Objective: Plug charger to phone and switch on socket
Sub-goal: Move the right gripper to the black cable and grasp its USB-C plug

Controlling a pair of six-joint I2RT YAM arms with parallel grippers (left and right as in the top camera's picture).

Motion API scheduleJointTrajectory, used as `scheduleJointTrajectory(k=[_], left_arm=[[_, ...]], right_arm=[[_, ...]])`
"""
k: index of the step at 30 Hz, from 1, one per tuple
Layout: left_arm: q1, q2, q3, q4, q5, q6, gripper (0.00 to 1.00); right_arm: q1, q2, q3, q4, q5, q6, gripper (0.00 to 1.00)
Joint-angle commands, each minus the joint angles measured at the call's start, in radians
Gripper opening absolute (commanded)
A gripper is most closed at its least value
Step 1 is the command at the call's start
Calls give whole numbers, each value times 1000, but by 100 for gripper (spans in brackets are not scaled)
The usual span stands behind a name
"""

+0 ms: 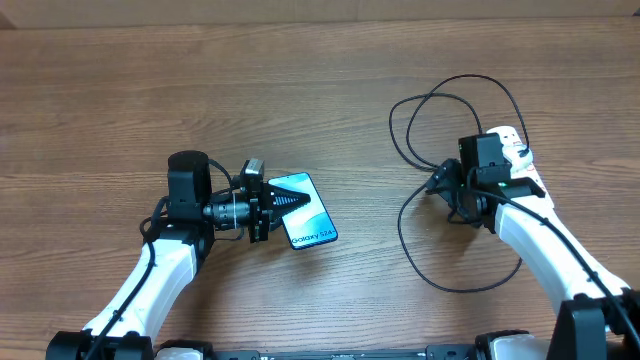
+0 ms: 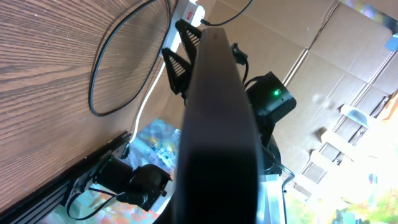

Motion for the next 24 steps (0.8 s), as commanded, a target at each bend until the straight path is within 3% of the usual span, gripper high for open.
scheduleJointTrajectory(k=[1,7,14,24], left_arm=[[0,-8,6,5,32,-14,4],[0,-8,6,5,17,-14,4],[0,-8,6,5,13,-14,4],[0,-8,6,5,14,-14,4]], right_arm=[[5,45,2,38,-4,-51,77],[14,122,2,112,-20,-51,67],[69,151,2,165,-18,-99,64],[131,245,2,190,151,-96,49]])
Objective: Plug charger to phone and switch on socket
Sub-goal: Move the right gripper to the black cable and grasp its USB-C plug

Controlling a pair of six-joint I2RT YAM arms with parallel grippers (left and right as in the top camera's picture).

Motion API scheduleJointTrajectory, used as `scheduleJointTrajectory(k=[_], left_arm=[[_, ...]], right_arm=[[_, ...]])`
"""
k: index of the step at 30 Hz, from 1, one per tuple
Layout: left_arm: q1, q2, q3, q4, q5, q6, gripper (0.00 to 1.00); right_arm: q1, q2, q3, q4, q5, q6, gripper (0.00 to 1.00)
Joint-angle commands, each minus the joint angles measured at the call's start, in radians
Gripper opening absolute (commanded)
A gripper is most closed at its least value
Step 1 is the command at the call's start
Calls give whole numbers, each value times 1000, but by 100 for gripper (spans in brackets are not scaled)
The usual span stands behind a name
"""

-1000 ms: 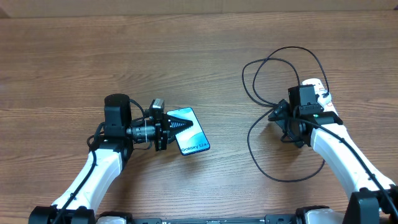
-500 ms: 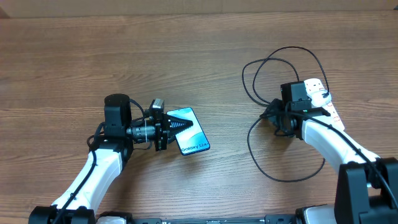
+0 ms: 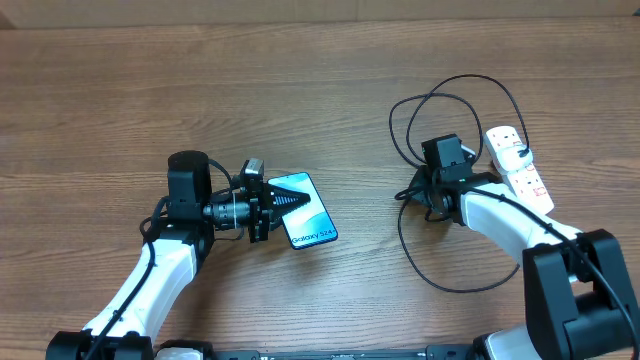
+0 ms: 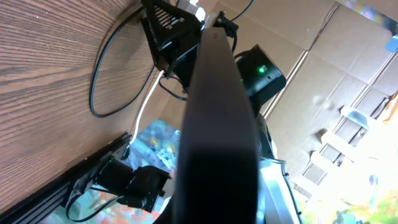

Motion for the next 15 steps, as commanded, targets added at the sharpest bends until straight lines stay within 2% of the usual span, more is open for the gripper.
scheduleJointTrajectory(k=[1,6,11,13,15], left_arm=[[0,-8,6,5,19,-14,4],[0,-8,6,5,20,-14,4],[0,-8,6,5,19,-14,4],[0,-8,6,5,19,-14,4],[0,-8,6,5,19,-14,4]], right_arm=[[8,51,2,16,72,-5,47],[8,72,2,8,55,-4,28],[8,72,2,-71,-49,-4,9],[8,72,2,-116,-99,-4,4],[8,72,2,-167,-152,-4,4]])
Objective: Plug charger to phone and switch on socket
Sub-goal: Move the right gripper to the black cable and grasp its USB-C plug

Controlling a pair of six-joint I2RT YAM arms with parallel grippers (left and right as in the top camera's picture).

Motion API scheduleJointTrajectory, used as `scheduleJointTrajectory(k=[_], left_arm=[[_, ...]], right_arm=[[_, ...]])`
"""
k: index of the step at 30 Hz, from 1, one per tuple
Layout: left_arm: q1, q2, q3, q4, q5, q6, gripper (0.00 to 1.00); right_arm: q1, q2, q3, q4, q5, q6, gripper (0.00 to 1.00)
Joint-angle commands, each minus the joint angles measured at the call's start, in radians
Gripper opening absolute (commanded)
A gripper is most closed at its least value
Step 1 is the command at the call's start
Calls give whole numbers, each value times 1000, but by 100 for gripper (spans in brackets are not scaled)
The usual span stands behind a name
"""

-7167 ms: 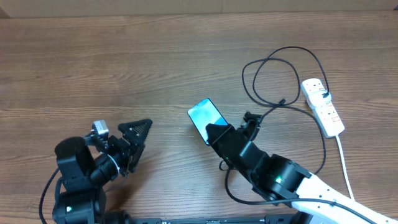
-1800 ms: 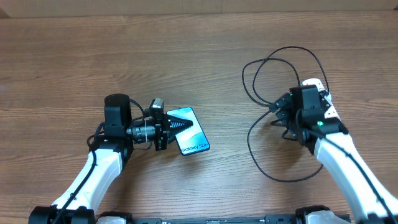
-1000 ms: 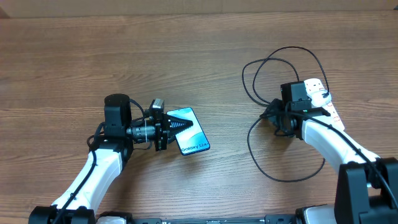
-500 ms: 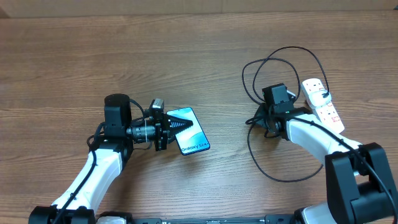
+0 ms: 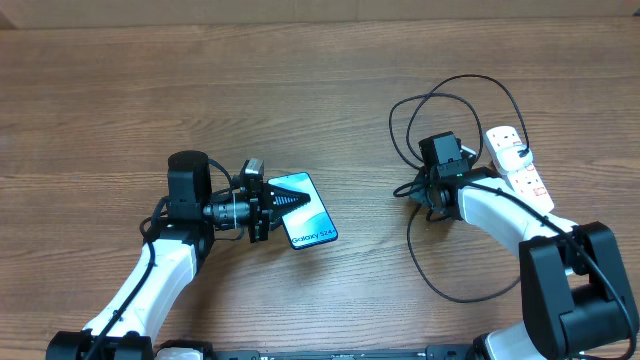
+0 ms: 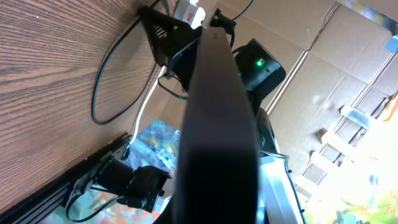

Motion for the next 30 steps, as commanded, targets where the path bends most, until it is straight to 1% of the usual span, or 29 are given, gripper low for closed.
scheduleJointTrajectory(k=[1,4,6,7,8,10,12,13,14,16,18,24,30], left_arm=[[0,-8,6,5,19,-14,4],[0,-8,6,5,19,-14,4],[0,-8,6,5,18,-14,4],[0,-8,6,5,15,-14,4],[0,-8,6,5,10,-14,4],[0,-8,6,5,-5,-14,4],[0,-8,6,5,-11,-14,4],[0,-8,6,5,-10,-14,4],[0,-8,6,5,-10,-14,4],[0,-8,6,5,-6,-14,4],[0,-8,6,5,-6,-14,4],[0,-8,6,5,-6,-14,4],[0,-8,6,5,-3,-14,4]], right_arm=[[5,43,-37,-94,-182,0,4],[5,43,-37,-189,-254,0,4],[5,43,-37,-256,-266,0,4],[5,43,-37,-277,-265,0,7],[5,43,-37,-290,-259,-1,17],[4,43,-37,-295,-238,0,30],[3,43,-37,-281,-200,0,41],[2,43,-37,-268,-179,0,45],[2,43,-37,-252,-165,0,51],[1,43,-37,-214,-136,0,58],[1,43,-37,-176,-113,0,62],[1,43,-37,-66,-43,-1,64],[1,43,-37,-74,-43,0,48]])
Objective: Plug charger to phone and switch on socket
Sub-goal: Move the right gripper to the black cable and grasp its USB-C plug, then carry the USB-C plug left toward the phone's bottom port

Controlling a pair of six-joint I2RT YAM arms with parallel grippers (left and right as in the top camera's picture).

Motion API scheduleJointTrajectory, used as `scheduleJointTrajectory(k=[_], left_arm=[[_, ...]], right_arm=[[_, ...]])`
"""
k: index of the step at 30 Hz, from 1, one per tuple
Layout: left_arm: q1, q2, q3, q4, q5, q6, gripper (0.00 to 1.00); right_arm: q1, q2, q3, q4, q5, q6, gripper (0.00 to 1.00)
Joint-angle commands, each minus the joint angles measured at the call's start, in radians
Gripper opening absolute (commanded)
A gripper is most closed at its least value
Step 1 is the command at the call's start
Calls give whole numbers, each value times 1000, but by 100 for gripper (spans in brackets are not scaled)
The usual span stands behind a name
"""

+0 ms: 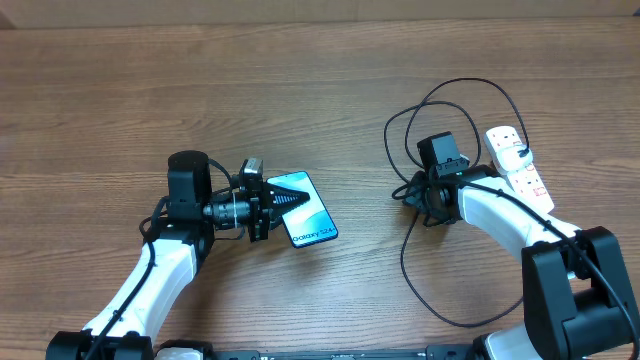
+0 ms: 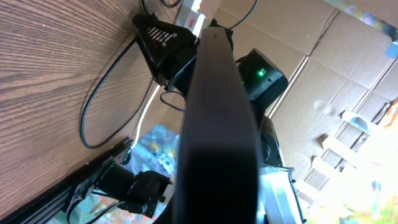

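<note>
A blue-screened phone point(image 1: 312, 215) lies left of the table's middle. My left gripper point(image 1: 283, 203) is shut on its left end. In the left wrist view the phone point(image 2: 214, 124) shows edge-on as a dark bar filling the centre. The black charger cable point(image 1: 470, 88) loops across the right side. My right gripper point(image 1: 418, 197) is shut on it, left of the white socket strip point(image 1: 515, 160); its black fingers point(image 2: 158, 40) also appear in the left wrist view. The cable's plug end is hidden among those fingers.
The cable's lower loop point(image 1: 430, 300) reaches almost to the table's front edge. Bare wood table point(image 1: 150, 90) spreads across the back and left. Cardboard walls point(image 2: 323, 74) stand beyond the table.
The cable's lower loop has stretched further toward the front edge and its upper loops have shifted. My right gripper stays about where it was. Left gripper and phone are unchanged.
My right gripper was first close beside the socket strip, over the cable. Then it stood further left, toward the table's middle, with the cable drawn along. The loops have kept changing shape since. My left gripper has held the phone in place throughout.
</note>
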Motion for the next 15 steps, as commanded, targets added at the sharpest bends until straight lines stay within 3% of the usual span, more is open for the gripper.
scheduleJointTrajectory(k=[1,4,13,15], left_arm=[[0,-8,6,5,19,-14,4],[0,-8,6,5,20,-14,4],[0,-8,6,5,21,-14,4],[0,-8,6,5,21,-14,4]], right_arm=[[-6,61,-49,-8,29,3,44],[-6,61,-49,-16,13,3,33],[-6,61,-49,-69,-38,3,33],[-6,61,-49,-82,-48,3,28]])
